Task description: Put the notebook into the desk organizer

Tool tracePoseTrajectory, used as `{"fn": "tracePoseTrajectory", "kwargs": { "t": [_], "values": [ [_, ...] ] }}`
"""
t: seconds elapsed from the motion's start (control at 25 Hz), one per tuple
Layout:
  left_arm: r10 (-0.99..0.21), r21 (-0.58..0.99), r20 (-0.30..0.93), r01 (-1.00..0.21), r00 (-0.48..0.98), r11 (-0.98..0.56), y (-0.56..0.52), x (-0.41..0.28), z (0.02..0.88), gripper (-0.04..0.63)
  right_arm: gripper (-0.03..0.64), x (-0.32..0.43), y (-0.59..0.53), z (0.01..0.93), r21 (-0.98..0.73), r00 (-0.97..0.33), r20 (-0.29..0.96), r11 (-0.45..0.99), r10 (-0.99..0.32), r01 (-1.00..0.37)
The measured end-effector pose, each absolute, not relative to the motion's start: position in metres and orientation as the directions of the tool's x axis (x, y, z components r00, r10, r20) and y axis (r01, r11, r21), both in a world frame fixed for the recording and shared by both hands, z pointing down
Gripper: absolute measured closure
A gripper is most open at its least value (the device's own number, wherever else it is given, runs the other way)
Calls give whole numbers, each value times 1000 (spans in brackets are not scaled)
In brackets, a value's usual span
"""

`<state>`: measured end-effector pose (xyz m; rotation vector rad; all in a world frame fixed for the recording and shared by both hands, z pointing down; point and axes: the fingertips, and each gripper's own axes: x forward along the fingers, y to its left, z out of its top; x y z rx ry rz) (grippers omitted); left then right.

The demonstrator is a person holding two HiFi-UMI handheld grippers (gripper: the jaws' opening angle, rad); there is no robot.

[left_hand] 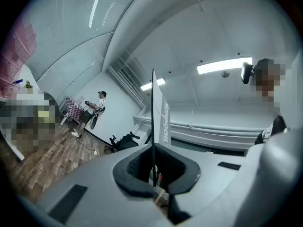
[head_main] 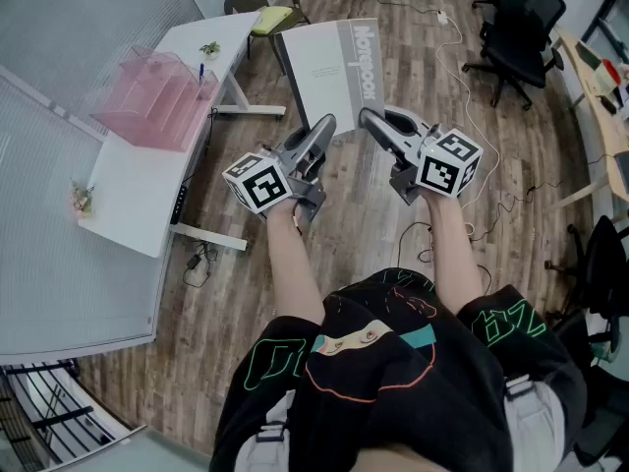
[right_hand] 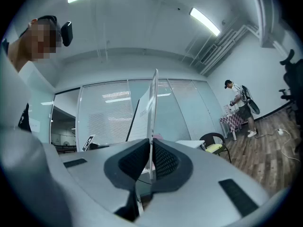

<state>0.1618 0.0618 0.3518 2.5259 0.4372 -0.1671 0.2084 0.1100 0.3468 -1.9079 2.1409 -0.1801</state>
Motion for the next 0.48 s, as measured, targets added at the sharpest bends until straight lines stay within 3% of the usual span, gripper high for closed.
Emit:
{"fn": "tracePoseTrajectory", "kwargs": {
  "t": [0.48],
  "values": [
    [247, 502, -218, 326, 944, -801, 61, 164, 352, 591, 594, 213, 106, 349, -267, -113, -129, 144, -985, -953]
  ]
}}
